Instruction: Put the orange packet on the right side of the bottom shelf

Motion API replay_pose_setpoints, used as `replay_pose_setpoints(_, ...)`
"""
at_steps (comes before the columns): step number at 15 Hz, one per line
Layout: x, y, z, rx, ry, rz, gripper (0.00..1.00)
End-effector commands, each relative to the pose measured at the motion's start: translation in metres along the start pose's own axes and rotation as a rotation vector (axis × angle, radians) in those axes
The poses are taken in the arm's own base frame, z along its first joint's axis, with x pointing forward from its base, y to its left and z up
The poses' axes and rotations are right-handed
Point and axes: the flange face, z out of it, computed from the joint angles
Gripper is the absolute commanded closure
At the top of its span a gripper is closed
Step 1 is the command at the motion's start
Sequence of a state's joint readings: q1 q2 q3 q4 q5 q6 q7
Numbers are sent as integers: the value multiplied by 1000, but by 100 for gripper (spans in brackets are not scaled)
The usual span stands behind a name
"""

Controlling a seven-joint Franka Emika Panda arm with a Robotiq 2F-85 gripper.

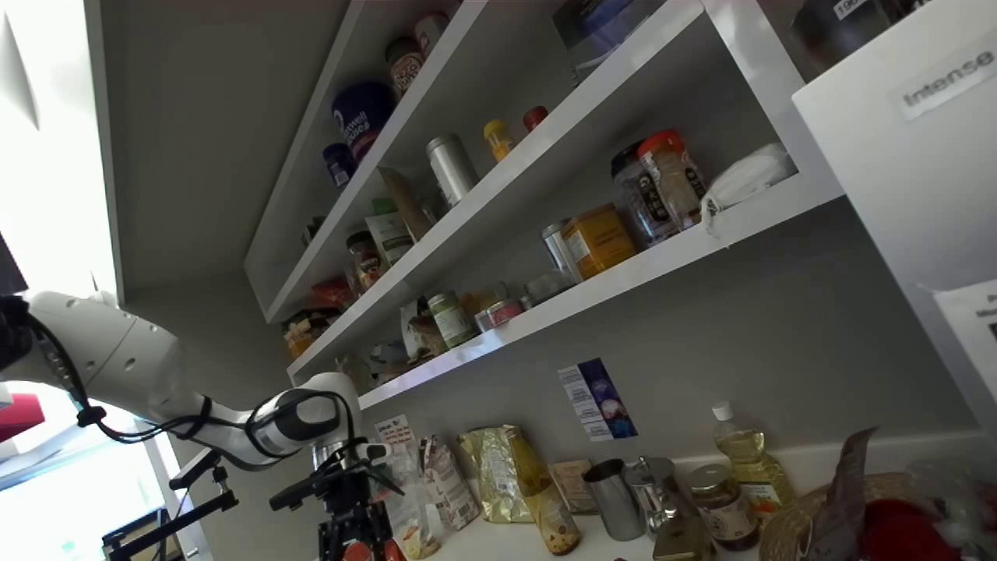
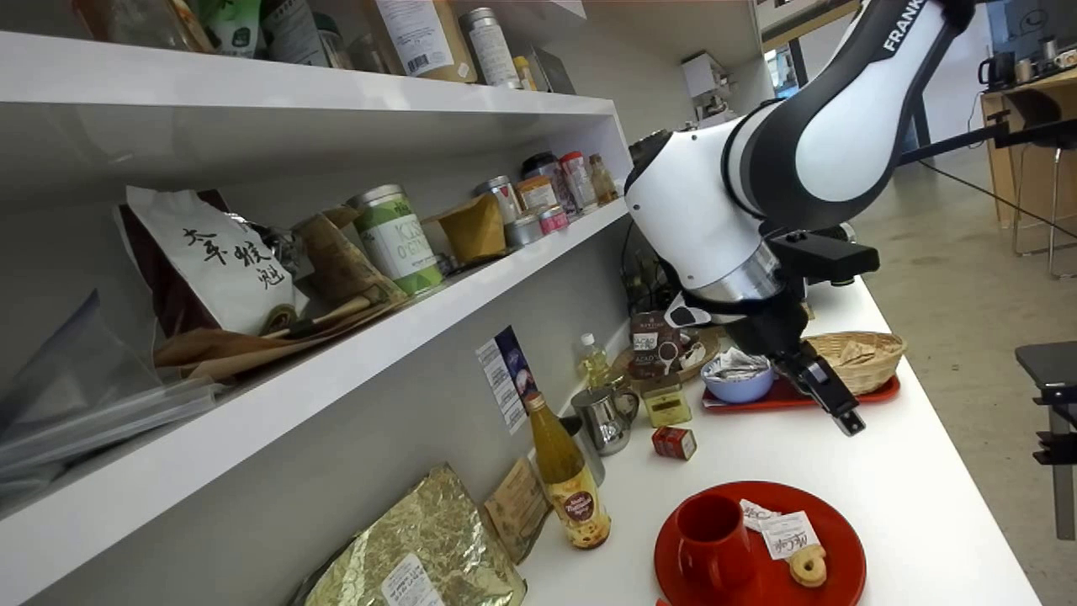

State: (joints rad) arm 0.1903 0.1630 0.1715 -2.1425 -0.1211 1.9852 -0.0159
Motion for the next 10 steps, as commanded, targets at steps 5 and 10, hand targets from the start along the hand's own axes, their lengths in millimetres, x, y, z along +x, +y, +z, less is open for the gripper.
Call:
replay_pose_setpoints(5, 45, -64, -10, 8, 45, 29, 0)
replay_pose_setpoints(10, 79, -74, -16, 79, 77, 229, 0)
